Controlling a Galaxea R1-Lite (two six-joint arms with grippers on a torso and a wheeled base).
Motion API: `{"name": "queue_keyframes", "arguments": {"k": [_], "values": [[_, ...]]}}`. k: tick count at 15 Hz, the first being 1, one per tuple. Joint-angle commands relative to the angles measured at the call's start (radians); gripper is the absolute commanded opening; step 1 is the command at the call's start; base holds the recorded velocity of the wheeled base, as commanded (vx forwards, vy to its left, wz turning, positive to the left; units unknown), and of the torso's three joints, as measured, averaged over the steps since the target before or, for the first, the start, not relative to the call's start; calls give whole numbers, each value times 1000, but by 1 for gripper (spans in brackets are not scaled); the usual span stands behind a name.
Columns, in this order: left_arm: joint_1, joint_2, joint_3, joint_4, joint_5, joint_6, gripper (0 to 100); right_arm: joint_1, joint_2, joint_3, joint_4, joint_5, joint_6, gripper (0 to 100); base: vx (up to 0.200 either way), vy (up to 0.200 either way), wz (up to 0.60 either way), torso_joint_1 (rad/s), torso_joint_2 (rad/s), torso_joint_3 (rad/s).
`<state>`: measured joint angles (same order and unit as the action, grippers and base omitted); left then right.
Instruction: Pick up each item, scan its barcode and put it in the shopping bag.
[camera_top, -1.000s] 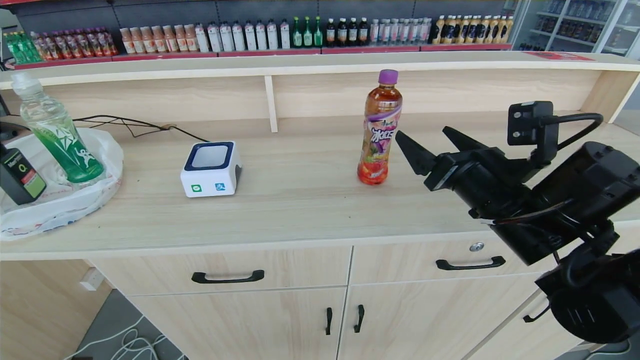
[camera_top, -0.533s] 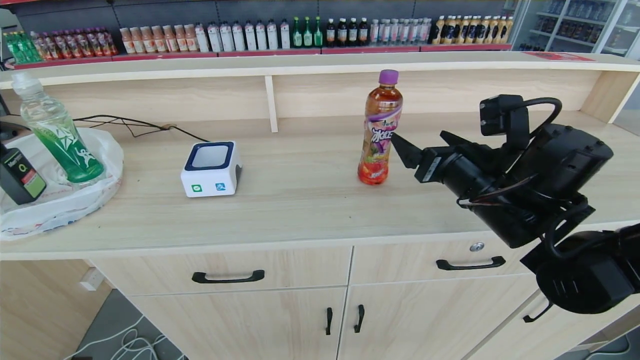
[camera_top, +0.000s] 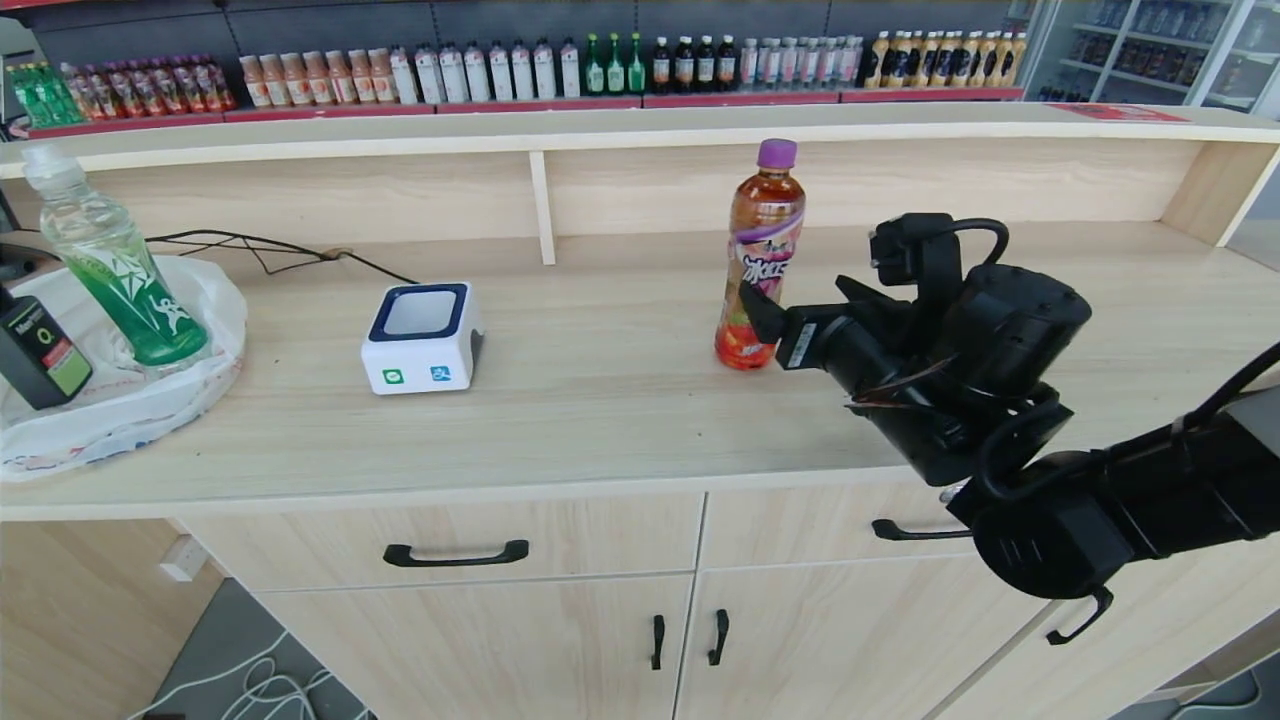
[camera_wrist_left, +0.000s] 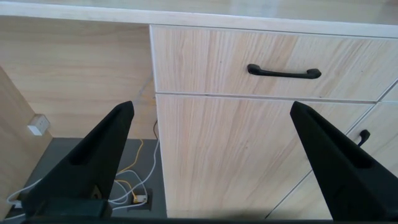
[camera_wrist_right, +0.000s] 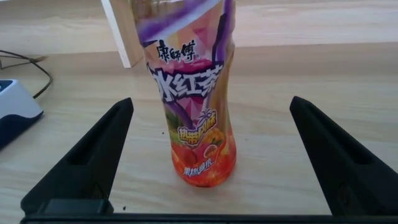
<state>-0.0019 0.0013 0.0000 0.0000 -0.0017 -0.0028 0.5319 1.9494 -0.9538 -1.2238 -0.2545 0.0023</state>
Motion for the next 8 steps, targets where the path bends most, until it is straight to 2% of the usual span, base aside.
{"name": "queue_keyframes", "arguments": {"k": [1,8], "values": [[0,0,0,0,0,0,100,10,37,-20,0,0,-4,100,0,0,0,0,0,0],[0,0,0,0,0,0,100,33,103,-183,98,0,-12,100,0,0,0,0,0,0]]}}
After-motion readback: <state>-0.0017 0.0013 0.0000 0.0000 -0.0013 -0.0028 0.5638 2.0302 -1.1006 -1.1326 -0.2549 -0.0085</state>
